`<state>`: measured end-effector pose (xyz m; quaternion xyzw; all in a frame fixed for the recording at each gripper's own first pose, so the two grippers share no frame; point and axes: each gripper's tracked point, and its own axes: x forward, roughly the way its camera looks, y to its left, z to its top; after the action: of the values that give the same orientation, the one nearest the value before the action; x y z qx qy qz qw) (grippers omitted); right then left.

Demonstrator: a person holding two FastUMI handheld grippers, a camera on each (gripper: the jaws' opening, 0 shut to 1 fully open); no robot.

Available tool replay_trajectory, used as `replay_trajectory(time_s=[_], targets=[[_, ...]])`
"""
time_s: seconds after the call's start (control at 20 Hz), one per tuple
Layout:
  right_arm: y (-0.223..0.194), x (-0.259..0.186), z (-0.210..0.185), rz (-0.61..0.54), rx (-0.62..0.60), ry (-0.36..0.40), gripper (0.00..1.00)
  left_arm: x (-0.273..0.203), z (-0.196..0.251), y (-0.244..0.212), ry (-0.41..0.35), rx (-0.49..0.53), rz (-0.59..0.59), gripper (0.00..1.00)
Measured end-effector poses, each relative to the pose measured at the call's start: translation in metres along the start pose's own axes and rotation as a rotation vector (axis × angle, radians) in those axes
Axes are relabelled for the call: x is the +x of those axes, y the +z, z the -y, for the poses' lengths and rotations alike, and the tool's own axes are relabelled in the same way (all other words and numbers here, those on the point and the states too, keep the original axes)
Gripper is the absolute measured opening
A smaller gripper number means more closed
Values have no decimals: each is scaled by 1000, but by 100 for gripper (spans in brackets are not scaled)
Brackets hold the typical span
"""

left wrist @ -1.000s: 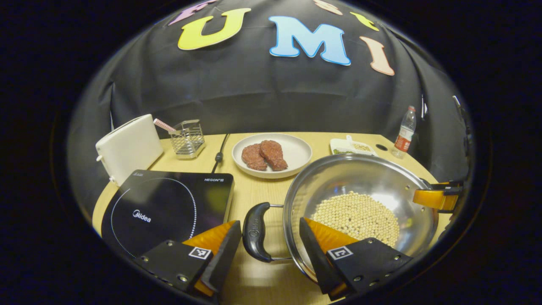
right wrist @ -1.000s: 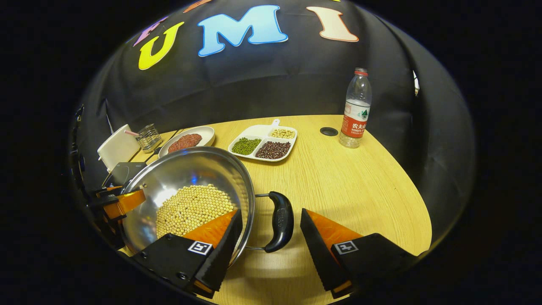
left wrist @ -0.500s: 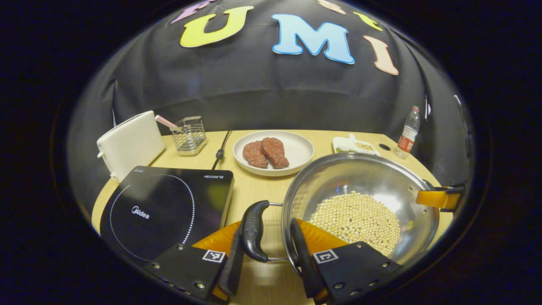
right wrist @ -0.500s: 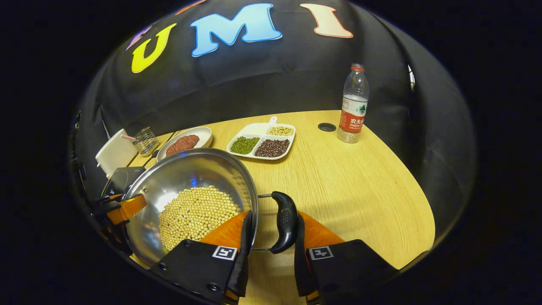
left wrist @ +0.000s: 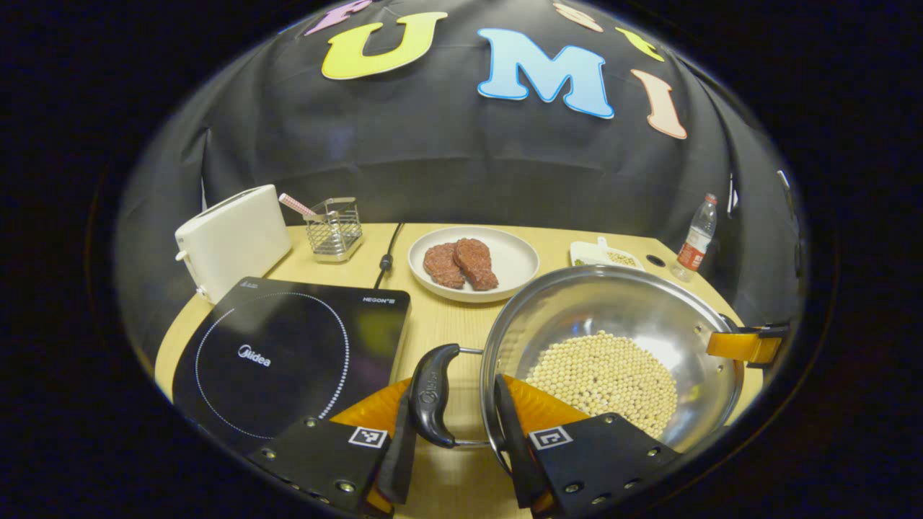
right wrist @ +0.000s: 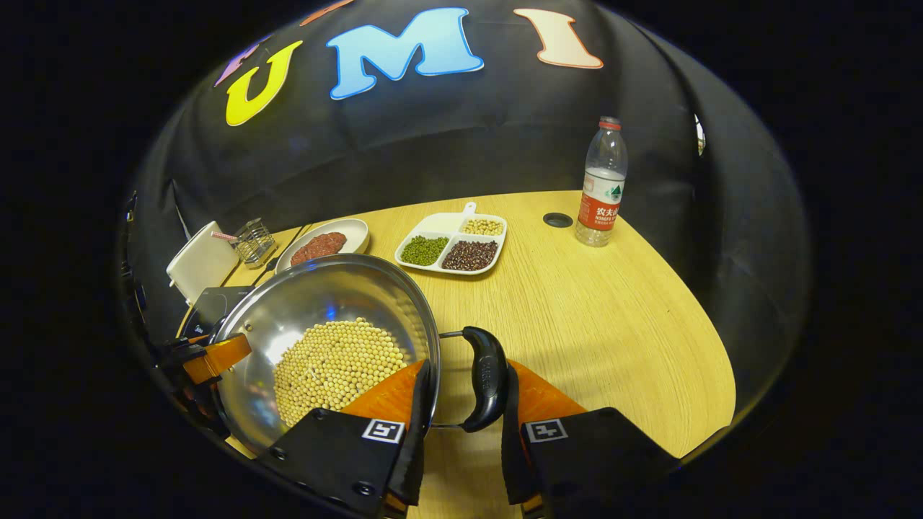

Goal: First push the handle of the pot to place it horizontally, then grasp the pot with both hands and set it on the induction cooktop.

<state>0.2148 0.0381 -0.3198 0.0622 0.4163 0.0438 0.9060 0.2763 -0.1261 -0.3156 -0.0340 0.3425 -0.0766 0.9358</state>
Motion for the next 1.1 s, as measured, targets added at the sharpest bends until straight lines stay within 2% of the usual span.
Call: replay_trajectory(time_s=[0.05, 0.15, 0.2, 0.25, 0.3, 0.35, 0.4, 0.45, 0.5, 0.65, 0.9, 0.95, 1.0, 1.1], targets=[[1, -6, -4, 5, 6, -6, 43, -6, -4, 3, -7, -1, 1, 56], [3, -17, -14, 15, 12, -16, 46, -13, -12, 10, -22, 6, 6, 53], [3, -22, -20, 16, 16, -19, 46, -17, -17, 15, -27, 11, 11, 59], [3, -27, -25, 20, 23, -22, 43, -21, -22, 18, -32, 17, 14, 53], [3, -30, -32, 23, 30, -24, 43, -25, -29, 22, -34, 23, 14, 56], [2, -34, -39, 22, 36, -24, 46, -29, -36, 25, -36, 30, 21, 53], [3, -37, -47, 25, 41, -22, 43, -32, -44, 28, -37, 34, 24, 53], [3, -38, -54, 28, 44, -21, 43, -34, -51, 30, -38, 34, 28, 56], [4, -41, -61, 34, 45, -22, 47, -37, -58, 33, -40, 34, 28, 56], [4, -46, -81, 42, 48, -25, 43, -42, -79, 36, -44, 37, 34, 59], [4, -50, -110, 50, 47, -24, 46, -49, -110, 42, -46, 39, 45, 59], [4, -51, -116, 51, 44, -24, 43, -50, -117, 41, -45, 37, 46, 59], [4, -51, -123, 53, 43, -23, 47, -51, -125, 41, -44, 35, 47, 56], [4, -51, -135, 55, 38, -16, 47, -53, -138, 41, -40, 30, 51, 56]])
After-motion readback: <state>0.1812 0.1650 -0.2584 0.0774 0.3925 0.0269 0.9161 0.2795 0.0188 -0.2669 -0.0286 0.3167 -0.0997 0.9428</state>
